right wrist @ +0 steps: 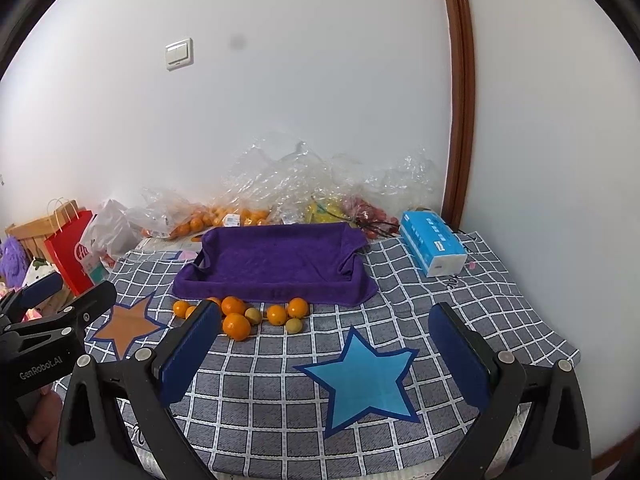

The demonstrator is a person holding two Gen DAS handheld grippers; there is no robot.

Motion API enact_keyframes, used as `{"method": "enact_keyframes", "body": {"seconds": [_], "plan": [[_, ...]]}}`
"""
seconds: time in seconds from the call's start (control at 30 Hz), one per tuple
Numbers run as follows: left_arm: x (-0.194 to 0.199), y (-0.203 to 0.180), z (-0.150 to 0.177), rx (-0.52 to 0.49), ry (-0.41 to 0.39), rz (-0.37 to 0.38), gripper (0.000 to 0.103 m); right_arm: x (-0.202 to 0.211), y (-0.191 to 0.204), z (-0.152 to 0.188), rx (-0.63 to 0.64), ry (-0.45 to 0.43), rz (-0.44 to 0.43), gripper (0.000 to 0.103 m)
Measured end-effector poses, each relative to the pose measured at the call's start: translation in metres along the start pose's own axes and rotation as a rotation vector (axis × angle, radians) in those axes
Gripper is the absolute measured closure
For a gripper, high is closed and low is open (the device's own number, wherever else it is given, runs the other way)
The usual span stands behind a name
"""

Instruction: Organize fruits

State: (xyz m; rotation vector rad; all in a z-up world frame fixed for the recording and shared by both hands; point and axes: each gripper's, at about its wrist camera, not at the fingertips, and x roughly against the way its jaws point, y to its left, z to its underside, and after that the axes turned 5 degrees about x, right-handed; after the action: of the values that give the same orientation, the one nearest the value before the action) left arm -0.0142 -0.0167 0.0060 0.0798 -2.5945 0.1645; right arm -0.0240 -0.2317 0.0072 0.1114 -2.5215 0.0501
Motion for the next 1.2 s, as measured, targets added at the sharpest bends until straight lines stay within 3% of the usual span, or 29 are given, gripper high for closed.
{"method": "enact_keyframes", "body": {"seconds": [1.2], "plan": [[0.0034, 0.0051, 0.0012, 0.005, -0.002, -0.003, 0.000, 0.0032, 0.0032, 0.0015, 0.002, -0.004, -0.011, 0.001]]}}
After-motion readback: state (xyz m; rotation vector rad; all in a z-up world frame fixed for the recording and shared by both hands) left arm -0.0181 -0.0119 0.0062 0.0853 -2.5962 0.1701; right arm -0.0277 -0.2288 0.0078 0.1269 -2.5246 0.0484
